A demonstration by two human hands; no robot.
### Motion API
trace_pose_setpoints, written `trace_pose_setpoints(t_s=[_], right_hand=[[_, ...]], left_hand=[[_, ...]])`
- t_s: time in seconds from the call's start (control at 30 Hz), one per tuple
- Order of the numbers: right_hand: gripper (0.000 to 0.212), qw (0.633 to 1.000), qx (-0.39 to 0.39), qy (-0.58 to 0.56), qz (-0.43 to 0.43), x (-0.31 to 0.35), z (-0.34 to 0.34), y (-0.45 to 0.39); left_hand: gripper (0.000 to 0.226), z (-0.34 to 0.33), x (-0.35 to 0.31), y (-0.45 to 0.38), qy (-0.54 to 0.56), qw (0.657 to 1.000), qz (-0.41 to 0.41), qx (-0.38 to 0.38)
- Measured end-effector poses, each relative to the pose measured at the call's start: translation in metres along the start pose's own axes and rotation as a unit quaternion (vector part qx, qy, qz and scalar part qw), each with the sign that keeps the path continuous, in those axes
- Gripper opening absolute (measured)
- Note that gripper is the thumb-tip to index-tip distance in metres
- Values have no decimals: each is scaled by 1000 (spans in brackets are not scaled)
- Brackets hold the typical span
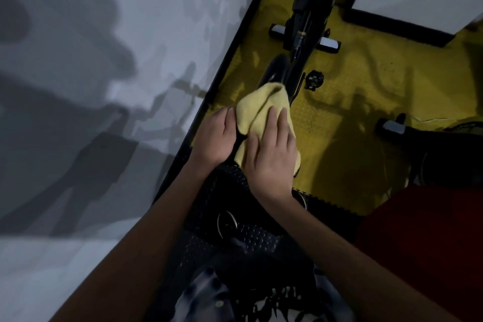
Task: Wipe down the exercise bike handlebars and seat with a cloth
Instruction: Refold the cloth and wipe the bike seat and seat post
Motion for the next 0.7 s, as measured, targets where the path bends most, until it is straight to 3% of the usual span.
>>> trace_pose_setpoints(t_s=[0.2, 0.4, 0.47, 0.6, 0.7], right_hand=[[61, 1000, 9, -10, 14, -1, 1, -13], [66, 975, 45, -203, -77, 4, 2, -109], [66, 979, 44, -186, -77, 7, 0, -100], [63, 998, 44, -34, -13, -3, 6, -11], [61, 997, 80, -15, 1, -18, 14, 28]], left_hand=[[37, -1, -1, 2, 2, 1000, -1, 1], [38, 3, -6, 3, 18, 1000, -9, -5], [39, 2, -6, 3, 18, 1000, -6, -5], [42, 0, 1, 2, 23, 1000, 6, -2], [46, 0, 2, 1, 26, 1000, -3, 2]])
Point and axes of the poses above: each hand's wrist, its own y-axis away from the middle knuckle, its own z-axis out of the back of the hand, x = y × z, the point moved 4 cm from there along -y, towards the middle knuckle, and after that the axes turned 8 degrees about -z, right-handed, at the moved point
